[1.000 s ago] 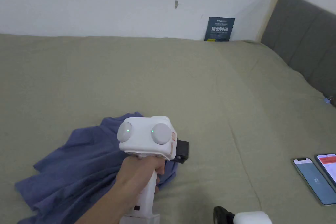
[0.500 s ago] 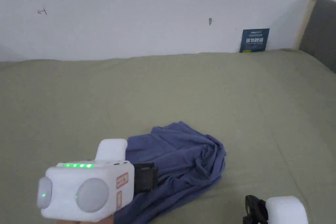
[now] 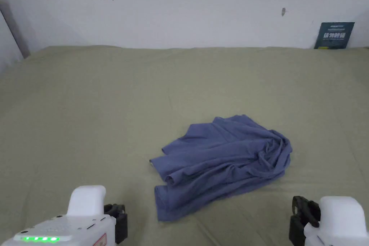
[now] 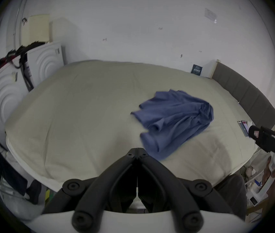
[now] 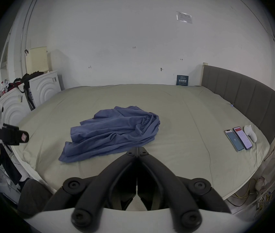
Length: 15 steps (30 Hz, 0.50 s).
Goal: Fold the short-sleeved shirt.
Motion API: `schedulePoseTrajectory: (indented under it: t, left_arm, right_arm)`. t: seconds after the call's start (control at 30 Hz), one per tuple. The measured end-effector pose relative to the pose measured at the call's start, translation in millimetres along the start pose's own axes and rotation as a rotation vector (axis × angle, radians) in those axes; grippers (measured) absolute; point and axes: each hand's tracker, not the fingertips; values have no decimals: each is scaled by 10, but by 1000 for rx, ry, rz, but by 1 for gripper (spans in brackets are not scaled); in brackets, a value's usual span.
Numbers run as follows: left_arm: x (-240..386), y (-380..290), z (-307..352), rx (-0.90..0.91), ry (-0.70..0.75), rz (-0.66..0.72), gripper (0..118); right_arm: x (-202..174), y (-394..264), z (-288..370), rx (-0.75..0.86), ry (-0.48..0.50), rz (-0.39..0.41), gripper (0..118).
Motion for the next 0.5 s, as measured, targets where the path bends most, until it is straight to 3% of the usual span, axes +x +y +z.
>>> schedulePoseTrajectory:
  t: [0.33,0.5]
  left_arm:
    - [188,233,-597,-84,-40,-100,0]
    - [142,408,-914,-104,-67,-70,0]
  right_arm:
    - [-81,-59,-95,-46,1,27,0]
    - [-22,-36,-239,-64,-13,29,0]
